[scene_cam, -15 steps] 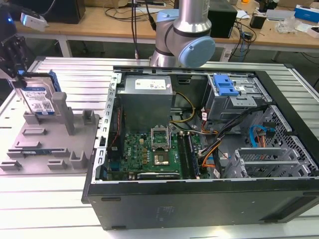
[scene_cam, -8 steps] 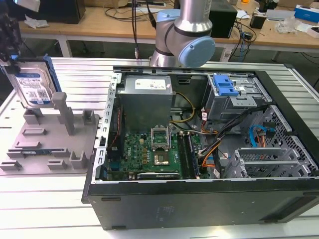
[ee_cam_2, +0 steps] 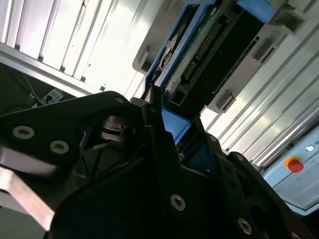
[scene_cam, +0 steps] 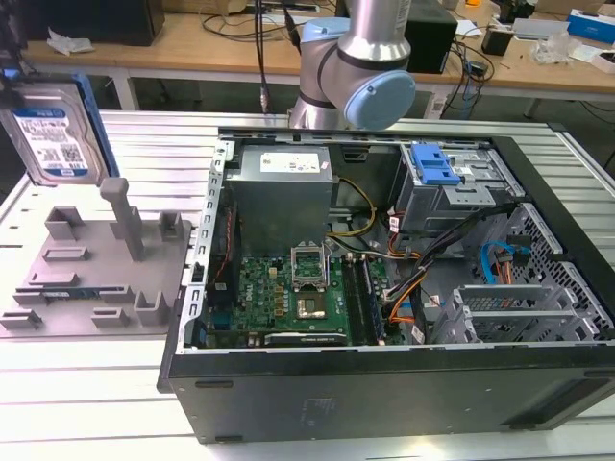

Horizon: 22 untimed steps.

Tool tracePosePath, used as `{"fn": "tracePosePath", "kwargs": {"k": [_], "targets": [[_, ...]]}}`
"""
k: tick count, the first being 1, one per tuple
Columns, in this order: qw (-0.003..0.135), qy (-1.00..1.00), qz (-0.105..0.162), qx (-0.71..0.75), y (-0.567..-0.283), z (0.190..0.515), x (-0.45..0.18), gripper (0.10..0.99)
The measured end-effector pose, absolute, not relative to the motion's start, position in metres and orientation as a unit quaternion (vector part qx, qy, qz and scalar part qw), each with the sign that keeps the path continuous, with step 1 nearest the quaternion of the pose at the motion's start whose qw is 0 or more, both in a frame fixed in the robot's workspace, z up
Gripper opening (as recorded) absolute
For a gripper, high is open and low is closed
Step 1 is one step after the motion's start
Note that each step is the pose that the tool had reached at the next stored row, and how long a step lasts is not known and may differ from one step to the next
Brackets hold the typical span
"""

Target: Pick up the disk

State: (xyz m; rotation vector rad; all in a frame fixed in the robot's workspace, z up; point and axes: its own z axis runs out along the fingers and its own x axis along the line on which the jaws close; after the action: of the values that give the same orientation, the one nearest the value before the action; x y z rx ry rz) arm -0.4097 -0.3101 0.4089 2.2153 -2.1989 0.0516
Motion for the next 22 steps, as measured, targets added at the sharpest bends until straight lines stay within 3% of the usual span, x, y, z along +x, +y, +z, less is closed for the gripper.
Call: {"fn": "tracePosePath", "kwargs": {"k": [8,14,22], "targets": [[0.009,-0.704,0.016,0.71,-0.31,0.449,-0.407,0.365],[0.007,-0.703,0.014,0.711,-0.31,0.499,-0.403,0.365],[0.006,-0.703,0.013,0.711,-0.31,0.499,-0.402,0.365]]}}
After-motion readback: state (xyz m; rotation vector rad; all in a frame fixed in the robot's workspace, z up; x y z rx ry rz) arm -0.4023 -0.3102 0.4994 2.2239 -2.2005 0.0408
